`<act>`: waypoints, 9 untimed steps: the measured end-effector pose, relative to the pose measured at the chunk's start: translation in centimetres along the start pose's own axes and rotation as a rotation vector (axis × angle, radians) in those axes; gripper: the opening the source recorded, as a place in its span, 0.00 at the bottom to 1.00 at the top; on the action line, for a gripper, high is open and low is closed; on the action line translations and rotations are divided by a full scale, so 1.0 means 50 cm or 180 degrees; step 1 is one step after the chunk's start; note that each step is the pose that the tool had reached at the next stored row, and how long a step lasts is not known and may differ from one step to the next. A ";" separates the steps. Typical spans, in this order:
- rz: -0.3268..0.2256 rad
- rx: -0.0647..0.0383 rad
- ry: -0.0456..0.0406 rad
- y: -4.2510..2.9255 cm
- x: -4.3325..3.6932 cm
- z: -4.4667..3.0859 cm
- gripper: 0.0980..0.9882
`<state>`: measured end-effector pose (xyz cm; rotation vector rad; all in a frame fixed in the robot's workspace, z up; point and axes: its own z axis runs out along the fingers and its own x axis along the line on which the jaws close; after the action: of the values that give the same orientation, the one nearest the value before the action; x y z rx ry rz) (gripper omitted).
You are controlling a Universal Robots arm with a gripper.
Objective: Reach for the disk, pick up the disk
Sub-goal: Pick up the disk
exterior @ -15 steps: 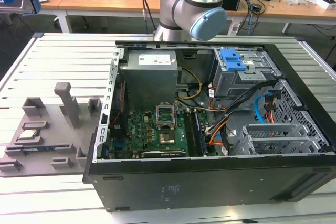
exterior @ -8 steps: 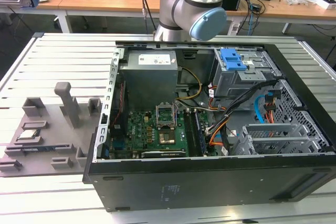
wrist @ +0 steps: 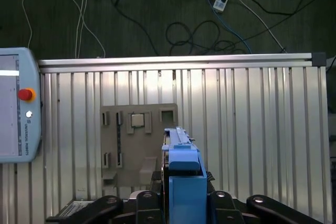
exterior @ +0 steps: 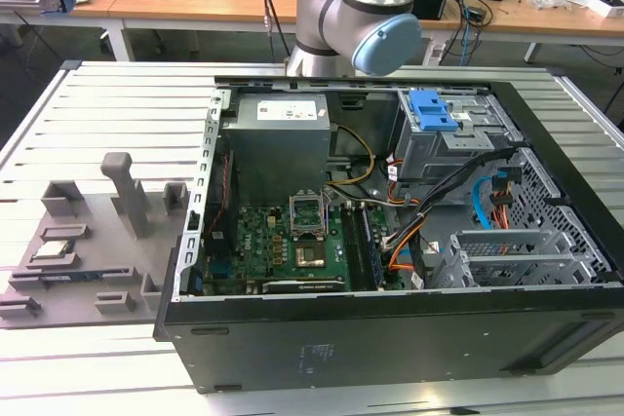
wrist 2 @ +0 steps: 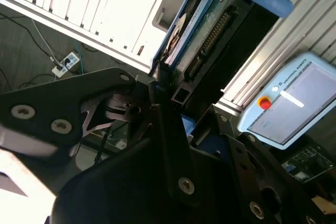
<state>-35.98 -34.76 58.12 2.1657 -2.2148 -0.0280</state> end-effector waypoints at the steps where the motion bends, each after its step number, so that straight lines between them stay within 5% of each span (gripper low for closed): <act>1: 0.0000 0.0000 0.0000 -0.011 0.000 -0.001 0.30; 9: 0.0000 0.0000 0.0000 -0.080 -0.003 -0.004 0.30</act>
<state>-31.99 -34.72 58.12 2.1657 -2.2148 -0.0280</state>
